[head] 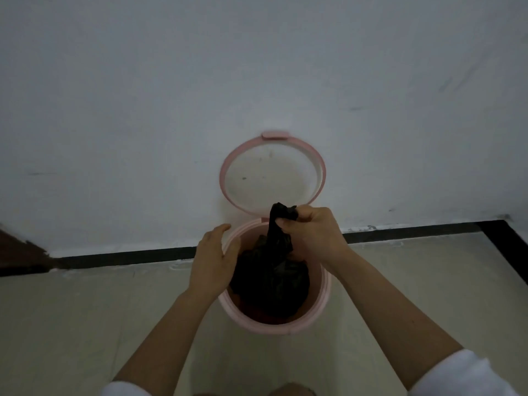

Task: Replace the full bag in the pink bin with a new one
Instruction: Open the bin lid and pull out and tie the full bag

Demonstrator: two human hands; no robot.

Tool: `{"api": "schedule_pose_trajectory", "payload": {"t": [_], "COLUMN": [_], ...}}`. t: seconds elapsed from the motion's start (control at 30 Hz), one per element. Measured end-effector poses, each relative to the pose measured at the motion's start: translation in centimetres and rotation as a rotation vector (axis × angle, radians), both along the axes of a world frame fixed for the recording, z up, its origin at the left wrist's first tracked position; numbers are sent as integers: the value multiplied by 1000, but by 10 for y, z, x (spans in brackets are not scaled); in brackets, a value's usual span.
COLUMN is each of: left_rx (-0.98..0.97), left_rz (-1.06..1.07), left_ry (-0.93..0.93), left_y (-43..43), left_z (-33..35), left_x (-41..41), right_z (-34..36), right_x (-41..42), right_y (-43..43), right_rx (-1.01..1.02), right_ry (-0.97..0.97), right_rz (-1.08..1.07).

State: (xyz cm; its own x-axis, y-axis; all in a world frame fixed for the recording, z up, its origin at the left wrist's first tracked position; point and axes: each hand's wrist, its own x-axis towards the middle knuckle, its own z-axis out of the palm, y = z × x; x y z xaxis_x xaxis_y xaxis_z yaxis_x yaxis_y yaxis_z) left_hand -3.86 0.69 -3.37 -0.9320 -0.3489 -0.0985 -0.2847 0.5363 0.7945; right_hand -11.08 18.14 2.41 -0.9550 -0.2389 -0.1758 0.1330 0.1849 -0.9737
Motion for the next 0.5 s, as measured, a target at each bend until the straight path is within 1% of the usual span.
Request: {"api": "schedule_pose_trajectory", "payload": {"t": [0.1, 0.27, 0.4, 0.5], "left_rx": [-78, -179, -281, -355], "left_rz": [14, 38, 57, 102], "left_ry": [-39, -113, -164, -178], "left_y": [-8, -40, -81, -110], "left_z": [63, 190, 297, 366], "left_x": [15, 53, 101, 152], "right_z": [78, 225, 335, 398], "right_x": [9, 26, 55, 89], "right_y": [-9, -42, -77, -109], "right_rx": [54, 142, 225, 323], "right_ry": [6, -17, -38, 0], "right_rz": [57, 190, 340, 429]}}
